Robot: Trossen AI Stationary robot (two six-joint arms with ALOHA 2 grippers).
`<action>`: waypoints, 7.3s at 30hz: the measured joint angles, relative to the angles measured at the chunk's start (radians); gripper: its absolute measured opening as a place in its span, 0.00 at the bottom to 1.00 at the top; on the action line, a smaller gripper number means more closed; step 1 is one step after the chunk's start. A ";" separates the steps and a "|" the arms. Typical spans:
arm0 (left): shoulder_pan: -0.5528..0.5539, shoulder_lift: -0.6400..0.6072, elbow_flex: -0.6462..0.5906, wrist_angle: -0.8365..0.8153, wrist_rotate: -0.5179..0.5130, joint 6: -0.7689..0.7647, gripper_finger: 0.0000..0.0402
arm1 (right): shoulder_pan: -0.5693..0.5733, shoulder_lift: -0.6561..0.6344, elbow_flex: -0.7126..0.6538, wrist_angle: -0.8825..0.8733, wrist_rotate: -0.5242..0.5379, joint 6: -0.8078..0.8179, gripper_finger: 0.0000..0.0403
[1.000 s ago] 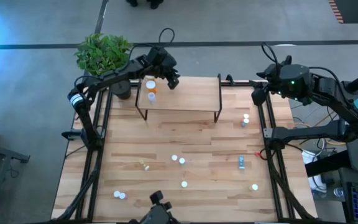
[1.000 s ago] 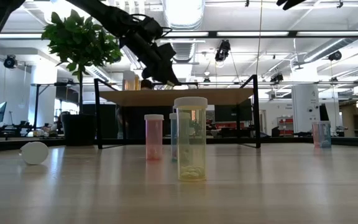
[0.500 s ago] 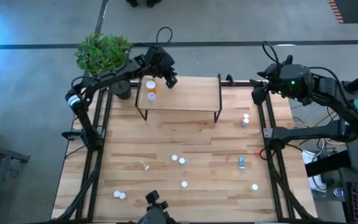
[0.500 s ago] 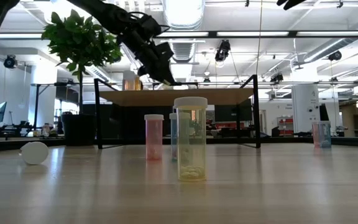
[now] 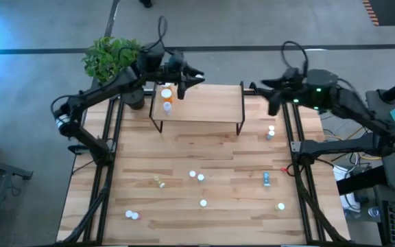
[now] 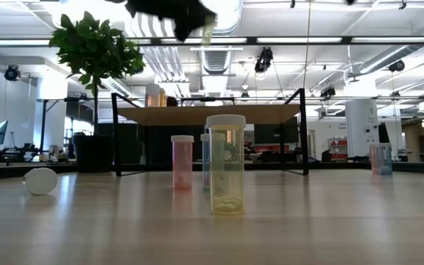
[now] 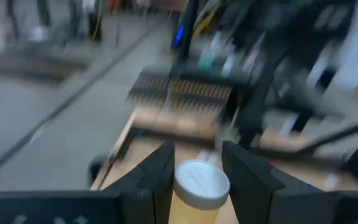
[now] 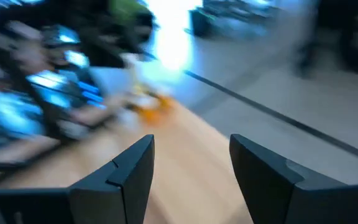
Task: Pick and place medicine bottles onto shelf by color
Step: Put the yellow pill bottle on the shelf
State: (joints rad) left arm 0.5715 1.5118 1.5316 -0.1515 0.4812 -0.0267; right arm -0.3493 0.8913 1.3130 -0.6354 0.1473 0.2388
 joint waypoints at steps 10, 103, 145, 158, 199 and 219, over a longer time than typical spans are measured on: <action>-0.148 -0.039 -0.001 0.190 -0.002 -0.066 0.28 | 0.019 0.336 0.008 0.553 -0.426 0.009 0.50; -0.253 -0.083 -0.232 0.487 -0.158 -0.151 0.55 | 0.118 0.409 0.283 0.316 -0.198 -0.221 0.24; -0.224 -0.047 -0.225 0.473 -0.130 -0.151 0.21 | 0.108 0.411 0.297 0.321 -0.196 -0.188 0.43; -0.224 -0.047 -0.227 0.426 -0.127 -0.074 0.21 | 0.067 0.492 0.453 0.209 -0.305 -0.136 0.60; -0.226 -0.047 -0.228 0.421 -0.125 -0.094 0.21 | 0.064 0.484 0.454 0.137 -0.299 -0.109 0.27; -0.155 -0.153 -0.206 -0.032 -0.181 -0.142 0.68 | 0.029 0.507 0.455 0.178 -0.237 -0.247 0.28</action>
State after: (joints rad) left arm 0.4166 1.3588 1.3255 -0.1836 0.3000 -0.1688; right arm -0.3199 1.3984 1.7676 -0.4579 -0.0897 -0.0083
